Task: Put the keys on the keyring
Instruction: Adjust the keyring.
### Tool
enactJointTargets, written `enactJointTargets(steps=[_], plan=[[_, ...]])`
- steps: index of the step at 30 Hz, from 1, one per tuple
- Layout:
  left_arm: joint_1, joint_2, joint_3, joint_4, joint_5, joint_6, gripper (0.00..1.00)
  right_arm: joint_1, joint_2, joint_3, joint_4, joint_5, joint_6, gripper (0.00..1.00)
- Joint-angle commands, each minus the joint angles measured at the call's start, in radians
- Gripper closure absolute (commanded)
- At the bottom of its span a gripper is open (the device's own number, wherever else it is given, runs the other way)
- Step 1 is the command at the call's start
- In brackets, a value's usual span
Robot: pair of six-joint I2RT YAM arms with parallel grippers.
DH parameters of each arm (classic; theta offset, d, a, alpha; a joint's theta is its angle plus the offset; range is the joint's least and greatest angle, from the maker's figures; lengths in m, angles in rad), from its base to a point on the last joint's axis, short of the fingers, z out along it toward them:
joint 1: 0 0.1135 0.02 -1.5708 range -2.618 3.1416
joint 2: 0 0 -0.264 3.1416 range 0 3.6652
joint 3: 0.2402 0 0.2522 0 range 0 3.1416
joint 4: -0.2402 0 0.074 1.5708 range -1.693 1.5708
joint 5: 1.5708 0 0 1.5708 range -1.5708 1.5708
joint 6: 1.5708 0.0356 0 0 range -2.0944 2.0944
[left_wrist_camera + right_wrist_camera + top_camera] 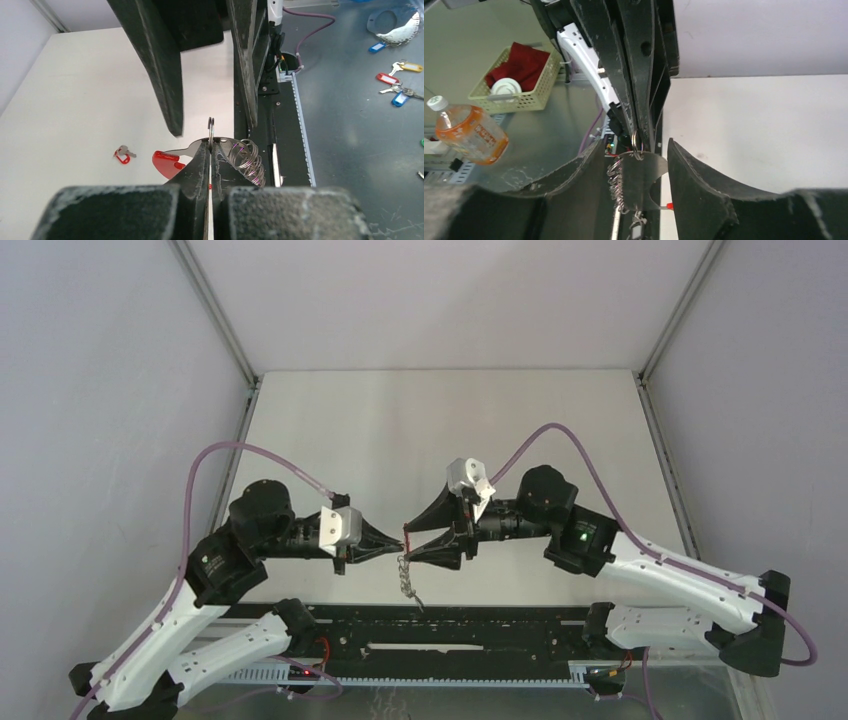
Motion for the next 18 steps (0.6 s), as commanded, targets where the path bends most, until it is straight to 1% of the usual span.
enactJointTargets(steps=[1, 3, 4, 7, 9, 11, 16, 18], plan=[[0.004, 0.012, 0.003, -0.002, -0.051, 0.029, 1.0, -0.03, -0.001, 0.184, -0.368, -0.006, -0.155, 0.41], [0.005, 0.024, 0.015, -0.035, -0.061, 0.036, 1.0, -0.033, 0.035, 0.269, -0.507, -0.012, -0.229, 0.41], [0.005, 0.035, 0.029, -0.059, -0.063, 0.044, 1.0, -0.035, 0.052, 0.315, -0.566, -0.011, -0.263, 0.43], [0.004, 0.095, 0.108, -0.17, -0.069, 0.08, 1.0, -0.035, 0.091, 0.38, -0.665, 0.001, -0.347, 0.49], [0.006, 0.142, 0.169, -0.273, -0.072, 0.11, 1.0, -0.037, 0.102, 0.39, -0.673, 0.001, -0.374, 0.51], [0.005, 0.173, 0.21, -0.332, -0.079, 0.139, 1.0, -0.038, 0.11, 0.39, -0.665, -0.02, -0.387, 0.52], [0.005, 0.197, 0.257, -0.389, -0.116, 0.178, 1.0, -0.041, 0.136, 0.387, -0.663, -0.037, -0.386, 0.59], [0.004, 0.217, 0.285, -0.424, -0.117, 0.193, 1.0, -0.042, 0.139, 0.373, -0.628, -0.026, -0.37, 0.62]])
